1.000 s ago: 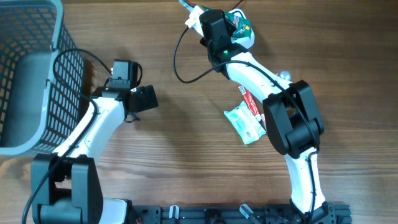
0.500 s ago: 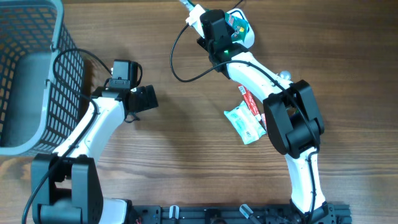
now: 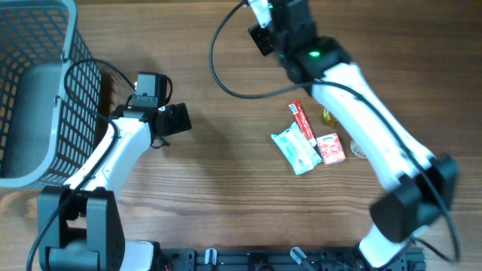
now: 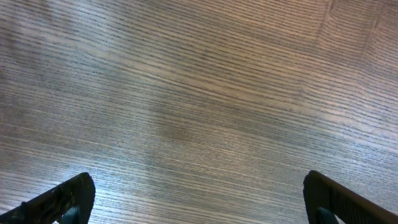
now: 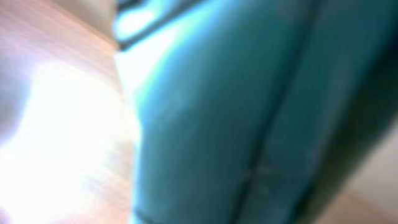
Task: Scan the item barcode
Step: 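Lower the gloves pack with the right gripper onto the table, then open the right gripper and lift it off the gloves pack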
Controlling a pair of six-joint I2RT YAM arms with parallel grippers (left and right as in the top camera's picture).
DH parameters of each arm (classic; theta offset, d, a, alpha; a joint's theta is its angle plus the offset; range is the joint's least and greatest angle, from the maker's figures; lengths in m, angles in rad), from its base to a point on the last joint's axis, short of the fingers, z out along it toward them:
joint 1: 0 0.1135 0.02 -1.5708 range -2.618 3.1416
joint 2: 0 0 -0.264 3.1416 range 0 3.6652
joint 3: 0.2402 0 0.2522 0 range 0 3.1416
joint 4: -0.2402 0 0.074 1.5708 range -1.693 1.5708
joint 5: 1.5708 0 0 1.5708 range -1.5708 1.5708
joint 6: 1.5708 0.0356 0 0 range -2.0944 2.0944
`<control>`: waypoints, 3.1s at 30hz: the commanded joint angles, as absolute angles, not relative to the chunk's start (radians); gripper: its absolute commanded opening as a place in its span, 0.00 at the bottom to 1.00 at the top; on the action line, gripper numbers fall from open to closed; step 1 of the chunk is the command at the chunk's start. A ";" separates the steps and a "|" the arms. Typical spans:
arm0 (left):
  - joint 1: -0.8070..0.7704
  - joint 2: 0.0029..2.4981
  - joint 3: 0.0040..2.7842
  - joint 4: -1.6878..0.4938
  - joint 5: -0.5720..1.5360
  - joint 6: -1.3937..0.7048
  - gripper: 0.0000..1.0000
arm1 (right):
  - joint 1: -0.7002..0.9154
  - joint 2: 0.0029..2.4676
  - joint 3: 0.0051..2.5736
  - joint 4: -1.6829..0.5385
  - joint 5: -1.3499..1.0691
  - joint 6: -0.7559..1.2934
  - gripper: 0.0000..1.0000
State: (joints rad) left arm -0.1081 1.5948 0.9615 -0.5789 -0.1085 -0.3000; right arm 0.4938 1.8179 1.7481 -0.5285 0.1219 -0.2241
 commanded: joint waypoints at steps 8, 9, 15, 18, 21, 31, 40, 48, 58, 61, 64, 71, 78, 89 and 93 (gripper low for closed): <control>-0.105 1.588 0.971 -0.576 -0.125 -0.295 1.00 | 0.491 1.826 1.611 -1.053 -0.353 0.170 0.04; -0.105 1.588 0.971 -0.576 -0.125 -0.295 1.00 | 0.491 1.826 1.564 -1.047 -0.353 0.191 0.04; -0.104 1.588 0.971 -0.576 -0.125 -0.295 1.00 | 0.490 1.826 1.378 -0.899 -0.264 0.358 0.06; -0.105 1.588 0.971 -0.576 -0.125 -0.295 1.00 | 0.490 1.826 1.333 -0.845 -0.189 0.385 0.30; -0.105 1.588 0.971 -0.576 -0.125 -0.295 1.00 | 0.490 1.826 1.317 -0.825 -0.169 0.384 0.54; -0.105 1.588 0.971 -0.576 -0.125 -0.295 1.00 | 0.490 1.826 1.316 -0.823 -0.050 0.395 0.98; -0.105 1.588 0.971 -0.576 -0.125 -0.295 1.00 | 0.490 1.826 1.316 -0.811 -0.045 0.394 1.00; -0.105 1.588 0.971 -0.576 -0.125 -0.295 1.00 | 0.490 1.826 1.316 -0.710 -0.045 0.393 1.00; -0.105 1.588 0.971 -0.576 -0.125 -0.295 1.00 | 0.490 1.826 1.316 -0.636 -0.045 0.394 1.00; -0.105 1.588 0.971 -0.576 -0.125 -0.295 1.00 | 0.490 1.826 1.316 -0.636 -0.045 0.394 1.00; -0.105 1.588 0.971 -0.576 -0.125 -0.295 1.00 | 0.490 1.831 1.316 -0.636 -0.045 0.394 1.00; -0.105 1.588 0.971 -0.576 -0.125 -0.295 1.00 | 0.485 1.834 1.316 -0.636 -0.044 0.393 1.00; -0.105 1.588 0.971 -0.576 -0.125 -0.295 1.00 | 0.488 1.819 1.316 -0.636 -0.045 0.394 1.00; -0.105 1.588 0.971 -0.576 -0.125 -0.295 1.00 | 0.488 1.691 1.316 -0.636 -0.044 0.394 1.00; -0.105 1.588 0.971 -0.576 -0.125 -0.295 1.00 | 0.488 1.611 1.316 -0.636 -0.045 0.394 1.00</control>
State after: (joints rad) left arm -0.1081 1.5948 0.9615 -0.5789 -0.1085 -0.3000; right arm 0.4919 1.7103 1.3178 -0.6415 -0.0586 0.3824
